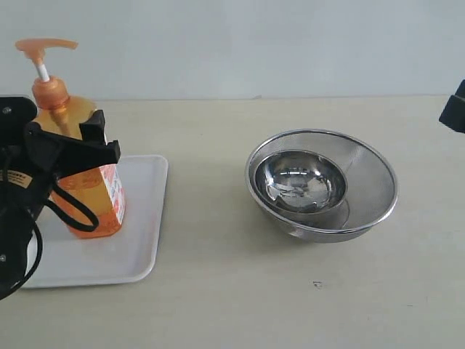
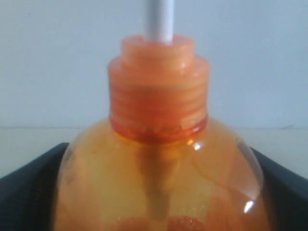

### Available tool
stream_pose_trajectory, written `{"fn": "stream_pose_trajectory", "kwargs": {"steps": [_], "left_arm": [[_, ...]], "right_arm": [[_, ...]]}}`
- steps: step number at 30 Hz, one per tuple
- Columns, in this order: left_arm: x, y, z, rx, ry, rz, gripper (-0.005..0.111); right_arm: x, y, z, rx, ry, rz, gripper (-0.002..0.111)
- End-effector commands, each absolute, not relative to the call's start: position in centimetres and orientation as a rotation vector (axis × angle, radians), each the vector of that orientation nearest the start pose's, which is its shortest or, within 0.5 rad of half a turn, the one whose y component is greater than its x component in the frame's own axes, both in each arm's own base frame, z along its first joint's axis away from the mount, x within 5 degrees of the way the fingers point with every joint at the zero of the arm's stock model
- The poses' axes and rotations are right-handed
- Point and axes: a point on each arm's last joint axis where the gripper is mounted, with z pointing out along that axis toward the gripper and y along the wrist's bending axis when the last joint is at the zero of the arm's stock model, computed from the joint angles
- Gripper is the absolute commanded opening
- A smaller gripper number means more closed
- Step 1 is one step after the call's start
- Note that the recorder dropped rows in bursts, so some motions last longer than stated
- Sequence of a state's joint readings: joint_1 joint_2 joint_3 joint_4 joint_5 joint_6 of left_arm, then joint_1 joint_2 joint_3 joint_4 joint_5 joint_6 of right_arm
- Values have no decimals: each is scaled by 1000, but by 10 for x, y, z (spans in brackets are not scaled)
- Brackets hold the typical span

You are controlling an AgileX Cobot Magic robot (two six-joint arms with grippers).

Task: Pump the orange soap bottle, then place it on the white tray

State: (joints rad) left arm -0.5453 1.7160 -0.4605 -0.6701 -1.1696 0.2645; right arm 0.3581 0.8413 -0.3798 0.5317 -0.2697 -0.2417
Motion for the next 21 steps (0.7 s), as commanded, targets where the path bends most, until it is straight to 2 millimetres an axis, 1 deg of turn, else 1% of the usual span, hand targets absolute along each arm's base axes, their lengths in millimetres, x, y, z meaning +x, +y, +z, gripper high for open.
{"fn": "stream_pose_trajectory", "kwargs": {"steps": [1,9,16,21], "left_arm": [[255,-92,177,-53,1617,60,79],[241,-87,193,-37,1573,21,79],[233,-83,200,-35,1550,7,79],[232,-83,203,-31,1568,-14,79]], "right_arm": [[164,49,276,23,1718,351,0],[164,49,276,23,1718,351,0],[164,49,276,23,1718,351,0],[164,49,276,23,1718,351,0]]}}
